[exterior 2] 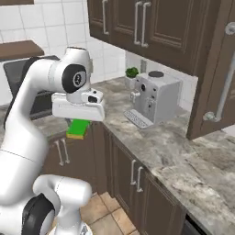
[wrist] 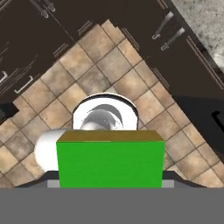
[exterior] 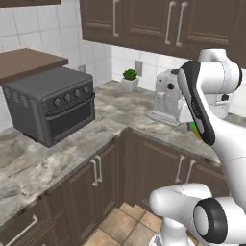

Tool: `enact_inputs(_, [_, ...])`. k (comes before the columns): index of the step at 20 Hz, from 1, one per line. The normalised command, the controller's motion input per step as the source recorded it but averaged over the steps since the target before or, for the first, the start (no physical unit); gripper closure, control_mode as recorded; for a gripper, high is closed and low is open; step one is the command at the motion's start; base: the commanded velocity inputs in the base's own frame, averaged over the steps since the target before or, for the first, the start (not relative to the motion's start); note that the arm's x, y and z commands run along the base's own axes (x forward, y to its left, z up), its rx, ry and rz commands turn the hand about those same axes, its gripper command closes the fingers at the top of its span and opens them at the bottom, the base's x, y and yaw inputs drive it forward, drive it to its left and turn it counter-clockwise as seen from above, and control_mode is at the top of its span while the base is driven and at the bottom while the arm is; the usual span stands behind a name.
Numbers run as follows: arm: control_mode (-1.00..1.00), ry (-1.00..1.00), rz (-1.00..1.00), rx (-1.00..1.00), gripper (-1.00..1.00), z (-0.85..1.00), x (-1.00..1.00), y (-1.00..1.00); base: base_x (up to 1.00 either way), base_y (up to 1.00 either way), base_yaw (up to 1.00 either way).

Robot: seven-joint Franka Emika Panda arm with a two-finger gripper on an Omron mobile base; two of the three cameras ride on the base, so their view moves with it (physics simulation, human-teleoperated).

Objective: Pick up the sponge and bar soap from the sink, and place them back in the cabinet, and close the cabinet door.

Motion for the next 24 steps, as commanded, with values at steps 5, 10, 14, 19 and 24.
enact_inputs(5, [1.00, 0.00, 0.00, 0.00, 1.00, 0.00, 0.00, 0.00, 0.00, 0.09, -0.69])
enact_inputs(10, [1.00, 0.00, 0.00, 0.00, 1.00, 0.00, 0.00, 0.00, 0.00, 0.01, -0.62])
enact_inputs(14, [1.00, 0.00, 0.00, 0.00, 1.00, 0.00, 0.00, 0.00, 0.00, 0.04, -0.55])
enact_inputs(19, [1.00, 0.00, 0.00, 0.00, 1.00, 0.00, 0.00, 0.00, 0.15, 0.34, -0.31])
enact_inputs(24, [1.00, 0.00, 0.00, 0.00, 1.00, 0.00, 0.00, 0.00, 0.29, 0.31, -0.16])
